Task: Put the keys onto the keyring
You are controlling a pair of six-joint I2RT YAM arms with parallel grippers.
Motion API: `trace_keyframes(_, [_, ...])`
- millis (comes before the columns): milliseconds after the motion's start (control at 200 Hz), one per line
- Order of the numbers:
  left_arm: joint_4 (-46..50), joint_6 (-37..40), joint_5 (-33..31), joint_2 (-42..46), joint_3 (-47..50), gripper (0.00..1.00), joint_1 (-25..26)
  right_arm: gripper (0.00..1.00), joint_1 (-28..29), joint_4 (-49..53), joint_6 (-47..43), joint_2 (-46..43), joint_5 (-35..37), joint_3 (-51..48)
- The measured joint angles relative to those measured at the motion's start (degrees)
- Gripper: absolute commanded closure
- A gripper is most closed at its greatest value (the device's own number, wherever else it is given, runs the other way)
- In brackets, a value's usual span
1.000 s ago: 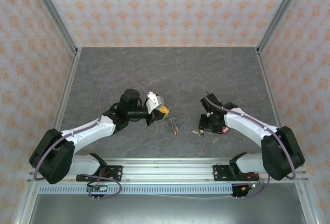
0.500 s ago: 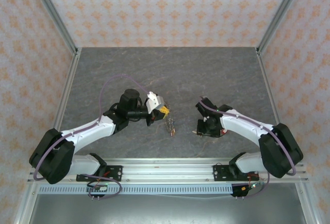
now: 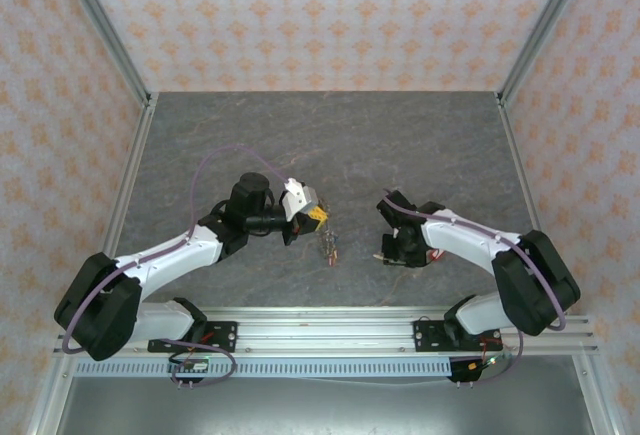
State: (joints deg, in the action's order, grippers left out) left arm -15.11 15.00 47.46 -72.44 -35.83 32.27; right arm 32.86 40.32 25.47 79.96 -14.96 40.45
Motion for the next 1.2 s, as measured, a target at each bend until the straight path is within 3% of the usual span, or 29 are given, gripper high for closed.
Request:
trace_keyframes(190, [0.59,0.02,0.0,0.0,0.0,1.0,0.0,0.84,0.0,0.24,-0.26,0.09,0.17,0.59])
trace_keyframes(360, [0.81,0.02,0.0,0.0,0.0,1.0,0.0,0.84,0.0,0.13,-0.59,0.09,-0.15,1.6])
trace_keyframes(520, [1.18,0.04,-0.02,0.09,0.0,1.0,0.0,0.75,0.0,-0.22,-0.81,0.09,-0.33,2.43])
trace_keyframes(731, [2.1,0.46,-0.48,1.31,0.0,1.0,0.0,0.71,0.0,1.68,-3.17,-0.02,2.23,3.23])
trace_keyframes(1196, [3.96,1.55,-1.46,2.36,-0.13,1.0,0.0,0.72,0.0,-0.15,-2.75,3.45,-3.56,2.95])
